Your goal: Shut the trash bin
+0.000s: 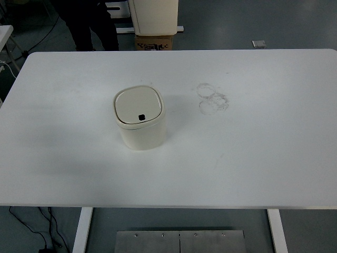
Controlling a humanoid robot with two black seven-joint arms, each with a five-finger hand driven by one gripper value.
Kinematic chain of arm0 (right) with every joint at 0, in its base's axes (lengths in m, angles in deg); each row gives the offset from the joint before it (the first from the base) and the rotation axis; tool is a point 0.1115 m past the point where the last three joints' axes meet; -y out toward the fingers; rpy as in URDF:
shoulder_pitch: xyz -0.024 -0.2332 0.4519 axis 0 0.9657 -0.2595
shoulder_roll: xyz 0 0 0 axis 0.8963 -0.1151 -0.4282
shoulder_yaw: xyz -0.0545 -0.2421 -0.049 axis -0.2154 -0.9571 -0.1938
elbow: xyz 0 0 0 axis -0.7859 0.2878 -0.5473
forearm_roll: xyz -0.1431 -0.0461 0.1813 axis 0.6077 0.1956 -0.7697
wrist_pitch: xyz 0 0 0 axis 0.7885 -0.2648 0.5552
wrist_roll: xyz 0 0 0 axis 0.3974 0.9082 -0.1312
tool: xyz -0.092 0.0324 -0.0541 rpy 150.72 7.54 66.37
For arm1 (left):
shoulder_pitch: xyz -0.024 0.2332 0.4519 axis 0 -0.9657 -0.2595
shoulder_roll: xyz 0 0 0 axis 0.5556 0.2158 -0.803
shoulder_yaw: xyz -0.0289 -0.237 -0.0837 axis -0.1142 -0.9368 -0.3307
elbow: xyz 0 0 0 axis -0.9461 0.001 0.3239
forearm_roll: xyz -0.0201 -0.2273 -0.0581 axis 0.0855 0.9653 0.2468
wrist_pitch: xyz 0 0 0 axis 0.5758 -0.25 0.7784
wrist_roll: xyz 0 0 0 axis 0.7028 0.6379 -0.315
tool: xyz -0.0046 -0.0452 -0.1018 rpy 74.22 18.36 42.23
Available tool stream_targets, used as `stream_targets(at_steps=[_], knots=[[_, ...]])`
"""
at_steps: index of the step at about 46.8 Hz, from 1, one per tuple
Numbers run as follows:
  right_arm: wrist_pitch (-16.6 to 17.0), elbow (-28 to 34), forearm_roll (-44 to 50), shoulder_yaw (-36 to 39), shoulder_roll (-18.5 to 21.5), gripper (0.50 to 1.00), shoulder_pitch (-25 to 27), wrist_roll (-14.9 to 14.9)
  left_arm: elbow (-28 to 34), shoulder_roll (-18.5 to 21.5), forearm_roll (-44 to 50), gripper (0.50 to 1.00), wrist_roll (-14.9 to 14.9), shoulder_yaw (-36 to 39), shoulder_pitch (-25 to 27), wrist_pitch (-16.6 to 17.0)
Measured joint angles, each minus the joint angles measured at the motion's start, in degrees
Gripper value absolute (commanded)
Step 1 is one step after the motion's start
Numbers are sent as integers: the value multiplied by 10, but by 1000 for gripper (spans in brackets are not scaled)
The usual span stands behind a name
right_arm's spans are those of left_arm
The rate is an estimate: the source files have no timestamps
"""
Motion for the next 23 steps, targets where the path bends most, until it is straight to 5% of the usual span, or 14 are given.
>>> stream_targets(at_steps=[23], knots=[[0,0,0,0,0,991,0,0,-3,-13,40,1000,0,-94,-63,0]])
